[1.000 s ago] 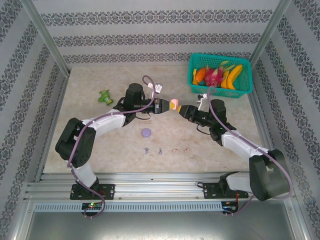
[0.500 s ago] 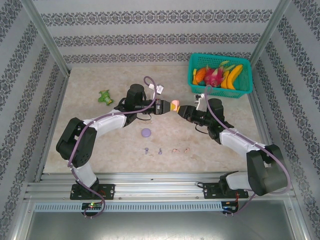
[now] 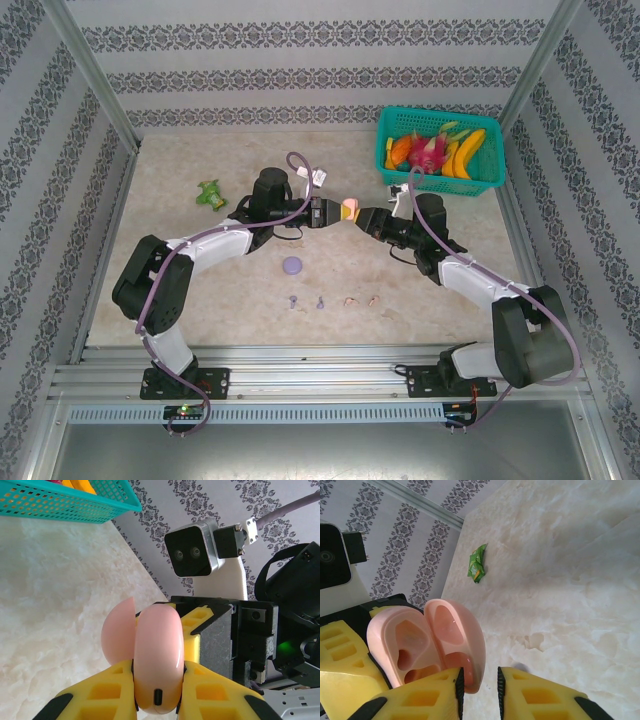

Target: Insert the wireless bluetooth earbuds into the charging case

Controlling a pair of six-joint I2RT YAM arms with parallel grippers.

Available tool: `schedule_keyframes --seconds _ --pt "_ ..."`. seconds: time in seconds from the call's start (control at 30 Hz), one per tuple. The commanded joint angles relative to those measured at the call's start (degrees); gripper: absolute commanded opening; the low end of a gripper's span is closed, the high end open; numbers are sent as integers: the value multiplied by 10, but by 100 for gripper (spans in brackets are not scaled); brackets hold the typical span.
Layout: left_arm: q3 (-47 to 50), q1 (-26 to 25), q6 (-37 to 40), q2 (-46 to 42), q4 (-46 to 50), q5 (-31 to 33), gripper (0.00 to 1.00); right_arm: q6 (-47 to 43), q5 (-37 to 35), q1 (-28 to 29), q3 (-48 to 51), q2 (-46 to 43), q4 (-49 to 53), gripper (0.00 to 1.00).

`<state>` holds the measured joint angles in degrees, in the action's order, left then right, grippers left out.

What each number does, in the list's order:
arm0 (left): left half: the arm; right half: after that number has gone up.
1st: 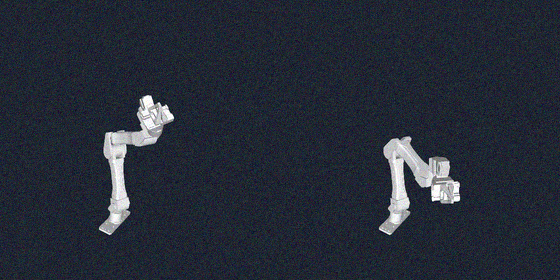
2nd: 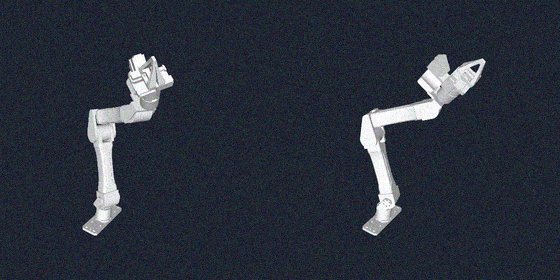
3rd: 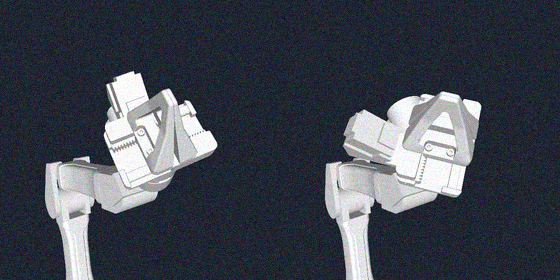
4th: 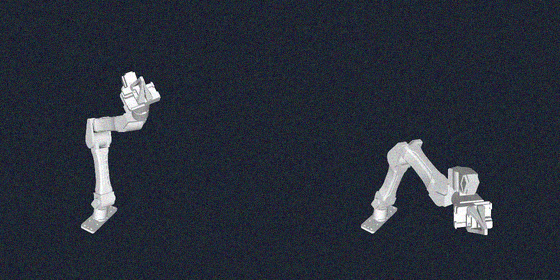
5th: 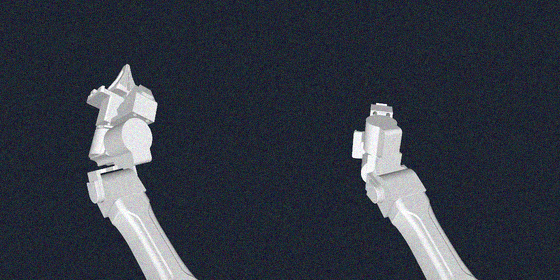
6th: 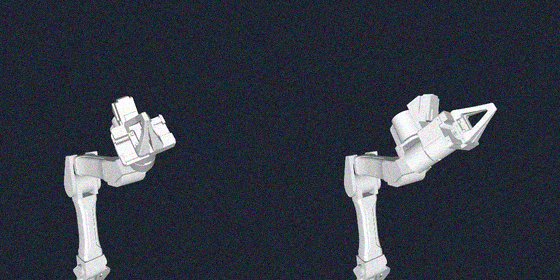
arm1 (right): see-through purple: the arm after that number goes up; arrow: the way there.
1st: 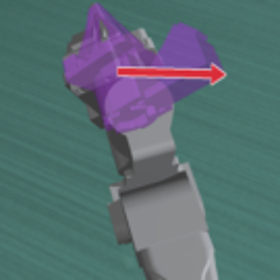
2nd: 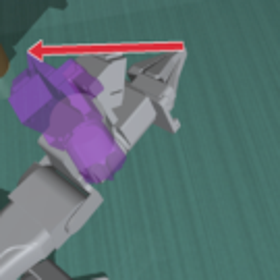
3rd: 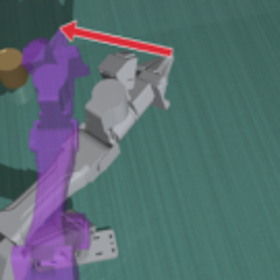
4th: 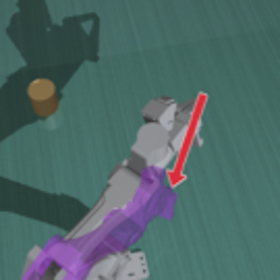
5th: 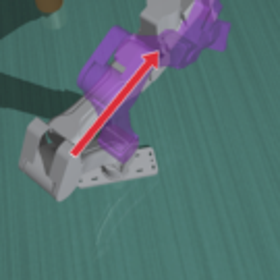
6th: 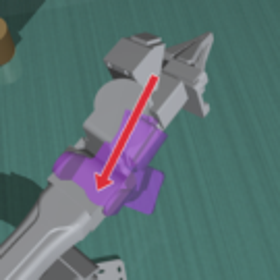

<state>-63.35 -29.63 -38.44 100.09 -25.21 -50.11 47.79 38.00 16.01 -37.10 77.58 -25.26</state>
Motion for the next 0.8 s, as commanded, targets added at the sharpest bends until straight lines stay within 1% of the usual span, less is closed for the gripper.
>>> schedule_keyframes --seconds 0.0,0.1,0.3,0.5,0.7,0.77 --pt "-2 -15 -6 -3 -24 -29 0 -5 -14 -1 -21 6 -23 27" --pt "-2 -16 -7 -2 -26 -29 0 -2 -14 -2 -25 8 -23 28" --pt "-1 -18 -6 -2 -26 -30 0 0 -14 -2 -32 13 -24 28" --pt "3 -20 -6 -3 -27 -29 0 2 -14 -5 -33 12 -27 16" --pt "6 -19 -5 -4 -27 -28 0 3 -14 -7 -33 9 -26 13" --pt "6 -19 -5 -4 -26 -28 0 3 -14 -7 -33 9 -26 9"
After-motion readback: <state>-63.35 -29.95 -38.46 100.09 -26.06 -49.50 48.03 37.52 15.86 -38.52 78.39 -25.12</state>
